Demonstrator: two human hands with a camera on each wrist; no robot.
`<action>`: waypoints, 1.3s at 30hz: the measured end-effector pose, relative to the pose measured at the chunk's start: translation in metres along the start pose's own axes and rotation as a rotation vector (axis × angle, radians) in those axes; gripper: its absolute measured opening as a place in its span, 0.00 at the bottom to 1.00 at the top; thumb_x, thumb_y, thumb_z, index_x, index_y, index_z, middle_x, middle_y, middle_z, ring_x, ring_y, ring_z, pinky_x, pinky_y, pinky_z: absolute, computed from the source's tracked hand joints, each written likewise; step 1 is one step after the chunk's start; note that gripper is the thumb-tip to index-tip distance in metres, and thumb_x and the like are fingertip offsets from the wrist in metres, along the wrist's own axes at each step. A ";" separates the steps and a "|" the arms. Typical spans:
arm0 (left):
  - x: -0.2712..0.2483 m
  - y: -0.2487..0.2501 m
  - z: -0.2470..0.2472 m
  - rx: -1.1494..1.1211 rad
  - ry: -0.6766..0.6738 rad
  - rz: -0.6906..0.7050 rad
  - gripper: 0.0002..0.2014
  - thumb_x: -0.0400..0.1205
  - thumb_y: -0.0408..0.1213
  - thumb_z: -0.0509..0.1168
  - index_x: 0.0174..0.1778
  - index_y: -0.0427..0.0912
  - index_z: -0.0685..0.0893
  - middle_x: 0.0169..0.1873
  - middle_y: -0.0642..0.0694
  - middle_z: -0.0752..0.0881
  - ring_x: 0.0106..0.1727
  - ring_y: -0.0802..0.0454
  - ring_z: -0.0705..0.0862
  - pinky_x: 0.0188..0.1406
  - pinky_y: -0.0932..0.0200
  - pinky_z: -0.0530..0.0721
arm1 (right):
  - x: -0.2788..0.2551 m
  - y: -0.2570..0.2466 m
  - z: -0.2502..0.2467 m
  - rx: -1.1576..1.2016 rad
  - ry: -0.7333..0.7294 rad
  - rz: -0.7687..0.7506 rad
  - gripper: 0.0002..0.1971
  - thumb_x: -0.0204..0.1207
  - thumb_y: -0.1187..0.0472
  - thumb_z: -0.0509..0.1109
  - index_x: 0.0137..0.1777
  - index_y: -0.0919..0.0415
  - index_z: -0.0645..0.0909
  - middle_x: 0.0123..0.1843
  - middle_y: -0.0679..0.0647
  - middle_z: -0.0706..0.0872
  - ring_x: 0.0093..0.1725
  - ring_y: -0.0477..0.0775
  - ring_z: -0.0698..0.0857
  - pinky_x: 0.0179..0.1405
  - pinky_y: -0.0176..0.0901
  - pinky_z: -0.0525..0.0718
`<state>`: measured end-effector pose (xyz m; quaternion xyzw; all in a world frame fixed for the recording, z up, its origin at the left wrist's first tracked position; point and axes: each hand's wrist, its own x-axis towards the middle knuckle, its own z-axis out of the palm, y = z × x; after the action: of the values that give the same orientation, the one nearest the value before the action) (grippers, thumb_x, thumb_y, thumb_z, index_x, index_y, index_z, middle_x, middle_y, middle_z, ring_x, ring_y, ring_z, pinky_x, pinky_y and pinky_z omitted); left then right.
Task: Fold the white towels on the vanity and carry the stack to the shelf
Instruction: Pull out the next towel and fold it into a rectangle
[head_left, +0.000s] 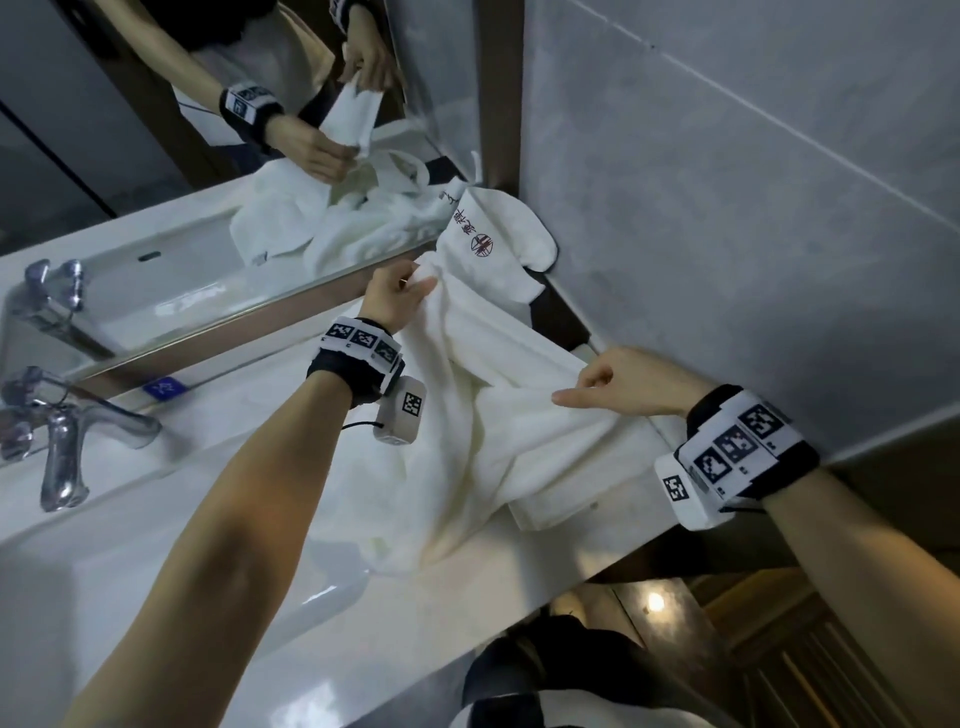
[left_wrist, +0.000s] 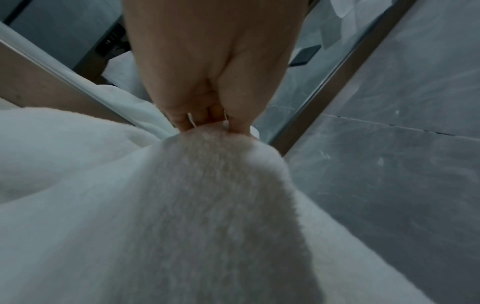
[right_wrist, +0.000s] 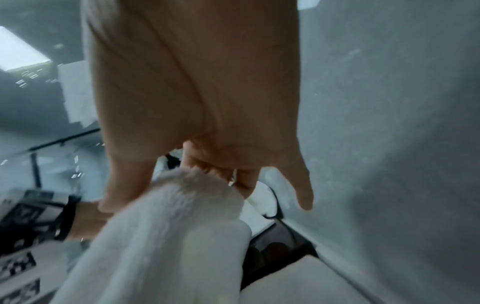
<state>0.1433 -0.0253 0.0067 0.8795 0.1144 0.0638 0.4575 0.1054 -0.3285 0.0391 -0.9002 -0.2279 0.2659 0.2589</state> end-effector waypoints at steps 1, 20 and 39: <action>0.001 -0.001 -0.001 0.004 -0.006 -0.006 0.06 0.81 0.35 0.66 0.39 0.37 0.79 0.24 0.54 0.72 0.28 0.57 0.68 0.28 0.64 0.67 | 0.000 0.001 -0.001 0.060 -0.005 -0.020 0.25 0.71 0.41 0.72 0.31 0.65 0.79 0.18 0.42 0.73 0.23 0.37 0.71 0.27 0.27 0.67; 0.007 -0.005 -0.008 0.012 0.055 -0.106 0.11 0.81 0.35 0.65 0.33 0.38 0.76 0.29 0.45 0.73 0.40 0.50 0.71 0.33 0.58 0.67 | -0.020 0.005 -0.006 -0.059 -0.118 -0.108 0.08 0.78 0.58 0.69 0.53 0.56 0.86 0.49 0.52 0.90 0.51 0.55 0.84 0.56 0.49 0.79; -0.014 -0.032 -0.037 -0.378 0.007 -0.151 0.06 0.86 0.34 0.58 0.43 0.41 0.76 0.33 0.49 0.83 0.32 0.59 0.82 0.35 0.64 0.81 | -0.029 0.027 -0.018 0.019 0.260 -0.060 0.14 0.69 0.51 0.75 0.32 0.58 0.77 0.43 0.49 0.90 0.46 0.56 0.86 0.51 0.52 0.83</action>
<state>0.1176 0.0177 0.0016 0.7668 0.1676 0.0528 0.6173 0.1010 -0.3710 0.0467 -0.9173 -0.2167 0.1411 0.3027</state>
